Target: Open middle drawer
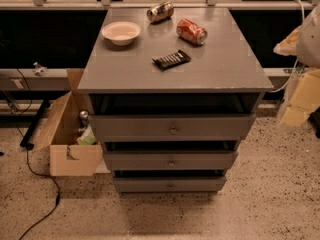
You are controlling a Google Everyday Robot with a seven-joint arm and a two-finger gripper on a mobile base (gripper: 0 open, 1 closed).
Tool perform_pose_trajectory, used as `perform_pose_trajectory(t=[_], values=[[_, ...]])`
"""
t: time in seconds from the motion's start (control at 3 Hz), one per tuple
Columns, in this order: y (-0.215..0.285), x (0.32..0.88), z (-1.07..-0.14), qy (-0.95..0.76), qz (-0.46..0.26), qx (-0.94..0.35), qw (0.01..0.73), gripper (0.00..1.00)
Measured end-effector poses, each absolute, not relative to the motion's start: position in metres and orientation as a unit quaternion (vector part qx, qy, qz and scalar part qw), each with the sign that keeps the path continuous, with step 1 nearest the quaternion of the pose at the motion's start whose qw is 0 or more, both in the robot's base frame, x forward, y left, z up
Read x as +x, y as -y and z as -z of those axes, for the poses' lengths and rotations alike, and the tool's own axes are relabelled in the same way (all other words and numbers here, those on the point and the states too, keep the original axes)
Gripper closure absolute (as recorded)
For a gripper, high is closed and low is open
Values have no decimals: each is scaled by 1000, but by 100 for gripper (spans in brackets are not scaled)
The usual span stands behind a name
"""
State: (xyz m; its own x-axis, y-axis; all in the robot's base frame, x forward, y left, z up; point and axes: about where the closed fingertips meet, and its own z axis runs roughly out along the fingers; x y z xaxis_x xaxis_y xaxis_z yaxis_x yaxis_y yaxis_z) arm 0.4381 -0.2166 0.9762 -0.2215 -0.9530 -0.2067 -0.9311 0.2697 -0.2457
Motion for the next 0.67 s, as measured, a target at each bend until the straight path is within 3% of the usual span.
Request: perform_pose_trajectory(t=[0.67], values=[[212, 431, -951, -776, 7, -613, 145, 0]])
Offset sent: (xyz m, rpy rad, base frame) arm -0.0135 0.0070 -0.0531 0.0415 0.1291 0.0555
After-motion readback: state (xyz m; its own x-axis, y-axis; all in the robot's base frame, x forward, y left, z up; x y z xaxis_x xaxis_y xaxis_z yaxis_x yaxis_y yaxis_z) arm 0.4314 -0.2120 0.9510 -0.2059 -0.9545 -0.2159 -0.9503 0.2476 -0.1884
